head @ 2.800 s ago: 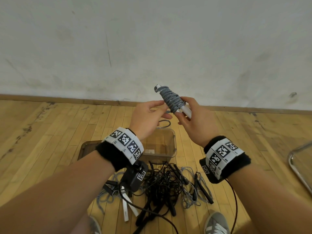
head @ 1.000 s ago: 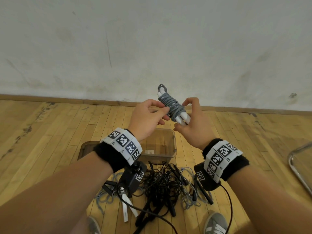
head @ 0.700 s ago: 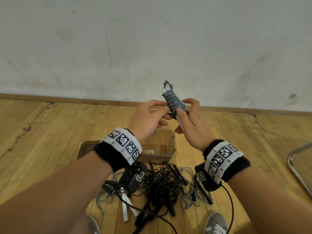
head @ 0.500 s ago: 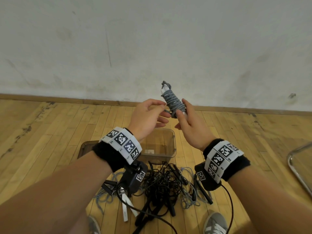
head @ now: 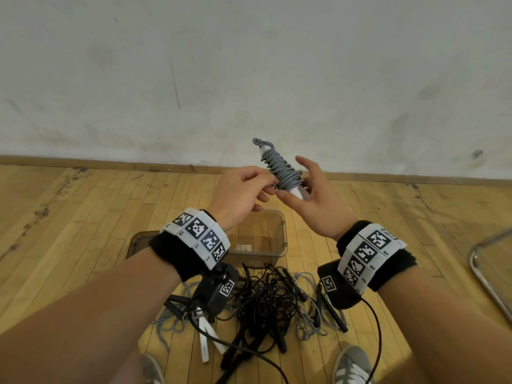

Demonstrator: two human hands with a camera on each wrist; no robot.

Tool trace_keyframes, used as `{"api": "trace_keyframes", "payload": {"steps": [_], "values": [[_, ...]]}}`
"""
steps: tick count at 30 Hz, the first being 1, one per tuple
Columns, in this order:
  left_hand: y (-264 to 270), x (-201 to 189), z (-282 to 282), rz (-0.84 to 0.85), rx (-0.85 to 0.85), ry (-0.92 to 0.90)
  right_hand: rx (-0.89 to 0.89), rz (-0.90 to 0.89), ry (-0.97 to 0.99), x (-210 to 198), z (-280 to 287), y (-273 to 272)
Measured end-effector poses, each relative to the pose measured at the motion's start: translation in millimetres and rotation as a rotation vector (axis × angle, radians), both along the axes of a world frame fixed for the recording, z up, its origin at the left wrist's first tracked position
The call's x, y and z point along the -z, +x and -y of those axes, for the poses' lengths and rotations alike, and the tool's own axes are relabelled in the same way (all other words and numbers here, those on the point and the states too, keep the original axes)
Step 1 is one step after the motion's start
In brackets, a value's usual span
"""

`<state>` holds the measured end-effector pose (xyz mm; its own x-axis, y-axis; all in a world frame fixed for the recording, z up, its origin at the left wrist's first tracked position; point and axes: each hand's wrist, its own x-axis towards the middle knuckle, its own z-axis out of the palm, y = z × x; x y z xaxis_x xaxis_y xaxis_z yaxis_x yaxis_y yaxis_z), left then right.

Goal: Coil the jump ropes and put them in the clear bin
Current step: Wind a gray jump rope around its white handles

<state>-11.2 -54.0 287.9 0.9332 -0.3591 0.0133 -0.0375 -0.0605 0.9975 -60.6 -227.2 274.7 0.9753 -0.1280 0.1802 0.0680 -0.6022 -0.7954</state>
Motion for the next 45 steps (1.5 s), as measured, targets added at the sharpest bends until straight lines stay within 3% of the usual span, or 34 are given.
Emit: {"api": "trace_keyframes", "payload": {"steps": [3, 14, 21, 29, 33, 36, 40, 45], "values": [[0, -1, 3, -0.008, -0.036, -0.023, 0.029, 0.036, -0.051, -1, 2, 0], [-1, 1, 6, 0.037, 0.004, -0.155, 0.039, -0.012, 0.115, -5, 1, -8], [-3, 3, 10, 0.157, 0.051, -0.157, 0.084, 0.020, 0.095, -1, -2, -5], [-4, 9, 12, 0.419, -0.005, 0.022, 0.087, 0.004, 0.262, -3, -2, -5], [-8, 14, 17, 0.565, -0.097, 0.114, 0.051, -0.016, 0.190, -3, -8, -3], [-5, 15, 18, 0.602, -0.161, 0.140, 0.011, -0.060, 0.206, -4, -12, -4], [-2, 19, 16, 0.673, -0.156, 0.203, -0.022, -0.115, 0.425, -9, -14, -9], [-1, 19, 18, 0.703, -0.129, 0.260, -0.008, -0.086, 0.399, -7, -17, -9]]}}
